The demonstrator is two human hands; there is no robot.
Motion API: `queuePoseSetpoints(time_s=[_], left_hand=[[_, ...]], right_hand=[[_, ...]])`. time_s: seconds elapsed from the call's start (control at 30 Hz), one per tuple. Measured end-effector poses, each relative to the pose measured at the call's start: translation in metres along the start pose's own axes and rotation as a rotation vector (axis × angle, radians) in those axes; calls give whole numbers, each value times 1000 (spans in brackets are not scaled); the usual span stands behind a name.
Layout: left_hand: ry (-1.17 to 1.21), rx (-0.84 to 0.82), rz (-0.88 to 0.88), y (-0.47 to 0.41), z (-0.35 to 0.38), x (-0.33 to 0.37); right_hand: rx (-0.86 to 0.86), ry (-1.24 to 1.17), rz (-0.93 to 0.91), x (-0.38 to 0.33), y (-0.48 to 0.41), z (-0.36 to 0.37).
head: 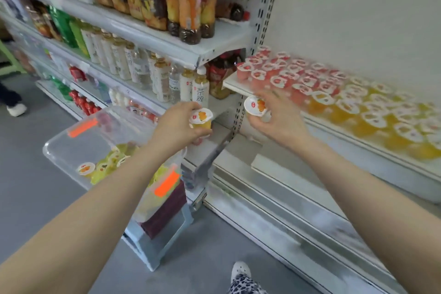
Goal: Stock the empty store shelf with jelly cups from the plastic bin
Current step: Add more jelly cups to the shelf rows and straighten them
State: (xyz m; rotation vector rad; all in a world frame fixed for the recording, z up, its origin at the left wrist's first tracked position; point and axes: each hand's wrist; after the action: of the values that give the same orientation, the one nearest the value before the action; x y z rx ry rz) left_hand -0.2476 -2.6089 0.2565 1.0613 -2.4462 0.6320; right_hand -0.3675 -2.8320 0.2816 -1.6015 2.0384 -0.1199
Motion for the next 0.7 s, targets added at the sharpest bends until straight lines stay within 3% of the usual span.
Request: queuePoseSetpoints(time_s=[0.4, 0.7], left_hand=[[55, 28, 424, -65, 64, 187], [60, -10, 550, -90, 149, 333]], right_hand=[[305, 63, 290, 135, 74, -155], [355, 124, 506, 274, 137, -248]])
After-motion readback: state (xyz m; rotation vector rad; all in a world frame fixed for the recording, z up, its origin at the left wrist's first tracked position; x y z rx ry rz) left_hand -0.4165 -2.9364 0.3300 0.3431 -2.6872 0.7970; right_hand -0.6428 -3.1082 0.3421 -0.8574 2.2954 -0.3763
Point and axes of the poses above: each hand's wrist, its own y-axis away from the middle knuckle, its own z-axis out of the palm, x = y × z, and after that the axes turned 3 degrees about z, right-handed
